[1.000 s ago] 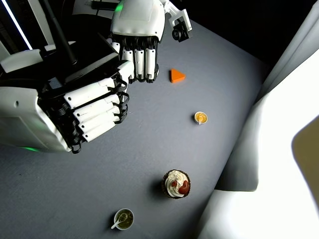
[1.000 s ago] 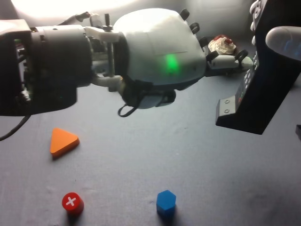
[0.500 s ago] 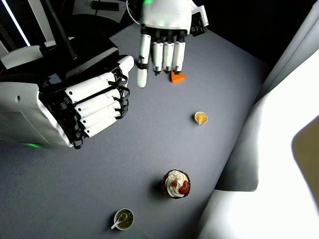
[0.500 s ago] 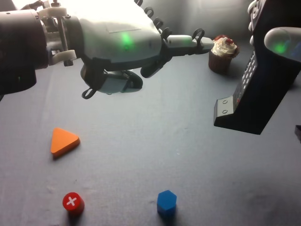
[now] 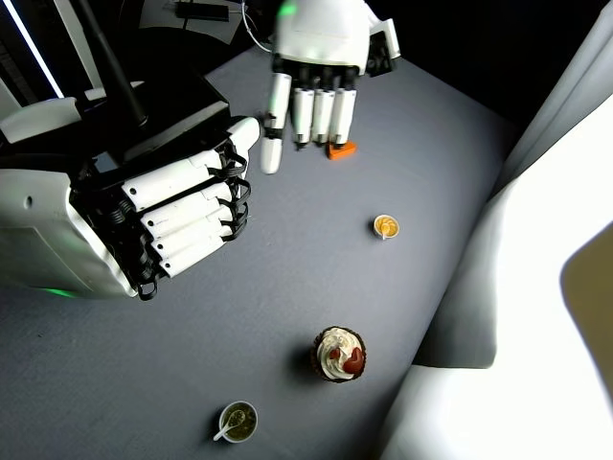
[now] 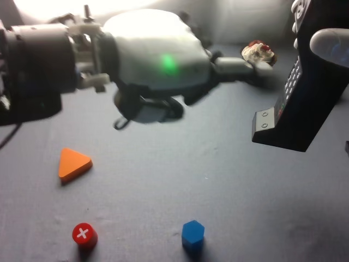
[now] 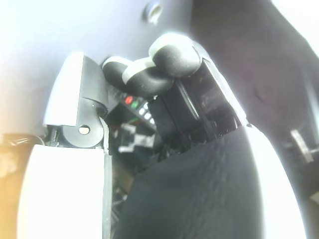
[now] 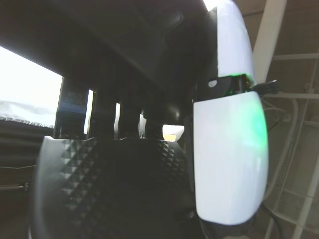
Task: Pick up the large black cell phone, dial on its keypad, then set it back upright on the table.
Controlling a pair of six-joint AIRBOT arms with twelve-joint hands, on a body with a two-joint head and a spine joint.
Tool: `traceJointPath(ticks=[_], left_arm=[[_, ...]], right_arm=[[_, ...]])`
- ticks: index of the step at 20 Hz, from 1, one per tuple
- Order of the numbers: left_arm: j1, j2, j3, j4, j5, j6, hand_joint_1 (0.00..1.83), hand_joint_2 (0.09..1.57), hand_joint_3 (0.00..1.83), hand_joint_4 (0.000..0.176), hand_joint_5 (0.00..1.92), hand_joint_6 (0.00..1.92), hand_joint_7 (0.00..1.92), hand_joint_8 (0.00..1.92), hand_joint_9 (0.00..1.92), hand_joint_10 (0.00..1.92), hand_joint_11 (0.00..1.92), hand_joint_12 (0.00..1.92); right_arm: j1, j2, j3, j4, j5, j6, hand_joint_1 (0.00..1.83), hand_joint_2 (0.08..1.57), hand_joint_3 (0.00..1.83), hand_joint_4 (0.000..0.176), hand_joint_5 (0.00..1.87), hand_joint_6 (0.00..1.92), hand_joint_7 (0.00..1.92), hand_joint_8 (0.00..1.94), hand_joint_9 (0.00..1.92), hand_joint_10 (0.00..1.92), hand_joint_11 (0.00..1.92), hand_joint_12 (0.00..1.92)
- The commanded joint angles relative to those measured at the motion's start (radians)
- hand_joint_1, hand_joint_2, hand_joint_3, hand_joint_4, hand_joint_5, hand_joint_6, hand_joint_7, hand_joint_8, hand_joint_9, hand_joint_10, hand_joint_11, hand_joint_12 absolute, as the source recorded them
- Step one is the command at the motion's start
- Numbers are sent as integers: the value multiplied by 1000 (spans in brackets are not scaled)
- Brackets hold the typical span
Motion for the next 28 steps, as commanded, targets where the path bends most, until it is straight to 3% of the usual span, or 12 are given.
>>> traceJointPath(ticks=[1, 5, 8, 12, 16, 21, 22, 23, 24, 26, 27, 28], left_arm=[[-28, -3, -13, -30, -18, 2, 1330, 1212, 11, 0, 60, 1, 758, 1432, 857, 1921, 760, 1921], [-40, -47, -59, -20, -19, 1, 1327, 1218, 11, 0, 45, 3, 748, 1450, 887, 1921, 795, 1921], [-74, -68, -53, 73, -39, -60, 1331, 1214, 8, 0, 53, 3, 757, 1437, 897, 1921, 808, 1921], [-65, -26, -16, 2, -93, -75, 1327, 1221, 9, 0, 49, 1, 746, 1455, 893, 1921, 811, 1921], [-59, 27, 65, -63, -294, -248, 1332, 1214, 5, 0, 56, 4, 759, 1434, 888, 1921, 782, 1921], [13, 60, 140, -268, -550, -640, 1339, 1198, 0, 0, 72, 1, 792, 1381, 903, 1921, 814, 1921], [15, 59, 165, -270, -630, -733, 1336, 1204, 1, 11, 110, 9, 778, 1399, 872, 1921, 799, 1921], [15, 59, 182, -311, -707, -710, 1336, 1204, 1, 11, 110, 9, 778, 1399, 872, 1921, 799, 1921], [14, 59, 194, -375, -779, -661, 1331, 1208, 2, 36, 147, 14, 770, 1405, 815, 1921, 754, 1921], [18, 59, 213, -459, -857, -644, 1325, 1195, 0, 48, 160, 9, 799, 1325, 744, 1806, 664, 1921], [24, 60, 215, -500, -871, -639, 1312, 1193, 0, 51, 182, 8, 801, 1296, 658, 1532, 498, 1886], [40, 63, 212, -550, -881, -640, 983, 1218, 2, 51, 184, 3, 710, 691, 619, 1072, 343, 1643]], right_arm=[[15, 10, 4, 9, 148, 22, 1372, 1142, 0, 0, 883, 885, 868, 1186, 933, 1306, 1050, 1172], [15, 10, 4, 9, 148, 22, 1374, 1134, 0, 0, 914, 856, 887, 1153, 930, 1305, 1035, 1151], [15, 10, 5, 9, 148, 22, 1370, 1149, 0, 0, 877, 896, 856, 1217, 909, 1335, 1024, 1162], [15, 10, 3, 9, 148, 21, 1372, 1146, 0, 0, 897, 853, 860, 1214, 908, 1343, 1024, 1201], [15, 10, 13, 9, 156, 18, 1370, 1148, 1, 0, 897, 869, 853, 1235, 898, 1334, 1014, 1190], [-2, 7, 45, 14, 183, 16, 1368, 1154, 0, 0, 883, 886, 847, 1227, 889, 1367, 999, 1210], [-9, 0, 55, 25, 195, 6, 1371, 1144, 0, 0, 925, 826, 866, 1198, 888, 1360, 981, 1210], [-15, -7, 64, 36, 204, 0, 1371, 1144, 0, 0, 925, 826, 866, 1198, 888, 1360, 981, 1210], [-23, -13, 72, 51, 209, 0, 1367, 1158, 1, 0, 879, 870, 833, 1261, 885, 1372, 989, 1220], [-33, -24, 82, 63, 222, 0, 1369, 1154, 0, 0, 885, 861, 843, 1246, 894, 1356, 984, 1210], [-42, -30, 86, 67, 233, 0, 1372, 1142, 0, 0, 924, 827, 867, 1207, 900, 1328, 952, 1196], [-50, -39, 91, 73, 243, -1, 1372, 1139, 1, 0, 919, 849, 865, 1203, 912, 1302, 938, 1168]])
